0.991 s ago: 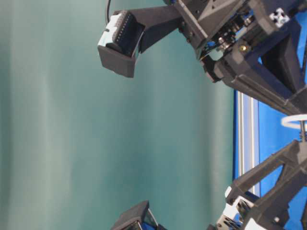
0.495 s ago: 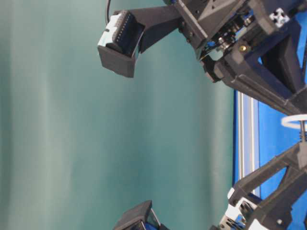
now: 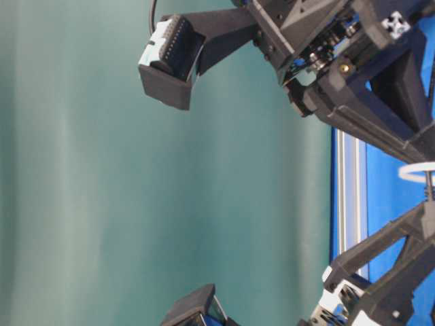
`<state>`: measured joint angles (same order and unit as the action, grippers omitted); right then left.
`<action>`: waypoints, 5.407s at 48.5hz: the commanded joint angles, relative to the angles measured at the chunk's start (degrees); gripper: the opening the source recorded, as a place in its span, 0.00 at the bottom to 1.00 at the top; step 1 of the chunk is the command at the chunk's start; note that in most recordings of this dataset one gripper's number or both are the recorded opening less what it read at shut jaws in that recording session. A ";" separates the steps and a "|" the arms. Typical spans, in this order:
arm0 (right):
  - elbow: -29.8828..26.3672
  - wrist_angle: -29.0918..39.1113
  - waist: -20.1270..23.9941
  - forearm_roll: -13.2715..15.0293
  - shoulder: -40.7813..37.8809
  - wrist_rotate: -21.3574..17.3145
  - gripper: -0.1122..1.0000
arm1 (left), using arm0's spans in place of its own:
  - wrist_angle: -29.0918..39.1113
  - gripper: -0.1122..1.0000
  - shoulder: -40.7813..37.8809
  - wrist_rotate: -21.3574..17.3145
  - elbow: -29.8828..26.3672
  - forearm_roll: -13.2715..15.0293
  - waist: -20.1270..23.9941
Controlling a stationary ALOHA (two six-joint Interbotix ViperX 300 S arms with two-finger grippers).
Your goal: Insert the wire through the string loop located in the center.
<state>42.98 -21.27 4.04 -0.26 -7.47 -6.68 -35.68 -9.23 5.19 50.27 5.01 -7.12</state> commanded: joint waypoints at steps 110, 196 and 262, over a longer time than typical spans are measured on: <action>-0.35 -0.26 0.44 -0.18 0.79 0.09 0.93 | 0.88 0.18 0.97 -0.18 -0.70 -0.09 0.70; 2.64 -0.26 3.25 0.00 6.33 0.26 0.90 | 11.87 0.61 25.05 0.35 23.99 -0.09 2.11; 4.48 8.79 0.53 0.44 21.18 0.62 0.90 | 17.05 0.87 33.49 -0.44 18.98 -0.09 4.22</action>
<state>47.72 -12.13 4.57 0.09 12.48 -6.06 -18.11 23.82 4.92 70.14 5.10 -3.16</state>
